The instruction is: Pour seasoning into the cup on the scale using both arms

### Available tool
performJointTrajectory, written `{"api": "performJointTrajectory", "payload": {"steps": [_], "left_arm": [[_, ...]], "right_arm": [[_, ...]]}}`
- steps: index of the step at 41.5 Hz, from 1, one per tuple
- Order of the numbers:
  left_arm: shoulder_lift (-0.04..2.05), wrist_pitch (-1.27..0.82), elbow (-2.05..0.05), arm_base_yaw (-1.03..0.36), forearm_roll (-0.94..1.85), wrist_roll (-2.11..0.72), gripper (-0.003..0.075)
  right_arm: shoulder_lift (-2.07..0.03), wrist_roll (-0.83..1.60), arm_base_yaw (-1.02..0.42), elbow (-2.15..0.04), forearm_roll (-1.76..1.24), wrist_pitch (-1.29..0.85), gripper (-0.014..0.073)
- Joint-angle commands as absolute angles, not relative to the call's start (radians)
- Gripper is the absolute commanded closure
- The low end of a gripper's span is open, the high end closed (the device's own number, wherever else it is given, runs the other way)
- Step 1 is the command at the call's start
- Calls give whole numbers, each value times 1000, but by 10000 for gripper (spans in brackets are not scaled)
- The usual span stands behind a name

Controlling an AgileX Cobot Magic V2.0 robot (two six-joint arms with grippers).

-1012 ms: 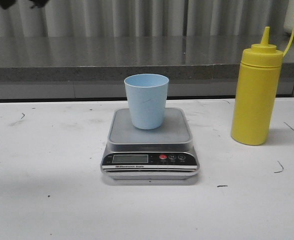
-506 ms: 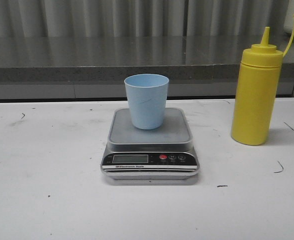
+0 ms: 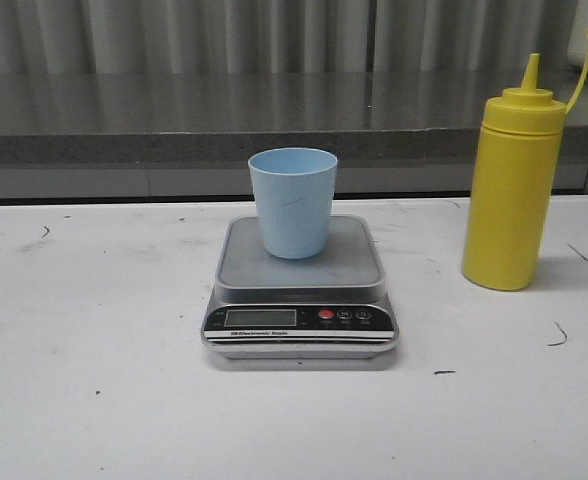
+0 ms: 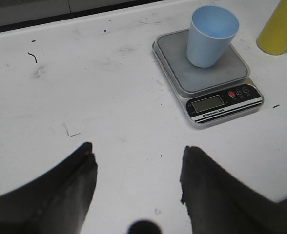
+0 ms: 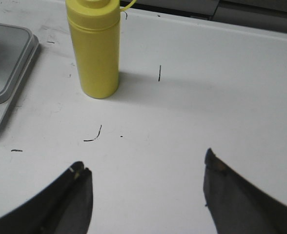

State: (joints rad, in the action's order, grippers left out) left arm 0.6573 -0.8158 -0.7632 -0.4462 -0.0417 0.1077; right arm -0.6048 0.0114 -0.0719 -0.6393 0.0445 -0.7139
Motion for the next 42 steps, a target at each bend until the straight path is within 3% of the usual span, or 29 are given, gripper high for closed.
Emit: {"api": "performJointTrajectory", "payload": {"steps": [1, 11, 18, 24, 34, 42], "left_arm": [[657, -746, -787, -442, -34, 119, 332], [657, -746, -787, -442, -34, 119, 332], [657, -746, -787, -442, -34, 119, 332], [657, -746, -787, -442, -34, 119, 332], [657, -746, -787, -442, -34, 119, 332], [657, -746, -787, -442, -34, 119, 332]], "right_arm": [[-611, 22, -74, -668, 48, -653, 85], [-627, 51, -91, -669, -19, -684, 74], [-700, 60, -151, -704, -19, -741, -57], [-791, 60, -175, -753, -33, -749, -69], [-916, 60, -175, -747, -91, -603, -66], [-989, 60, -175, -633, -127, -318, -17]]}}
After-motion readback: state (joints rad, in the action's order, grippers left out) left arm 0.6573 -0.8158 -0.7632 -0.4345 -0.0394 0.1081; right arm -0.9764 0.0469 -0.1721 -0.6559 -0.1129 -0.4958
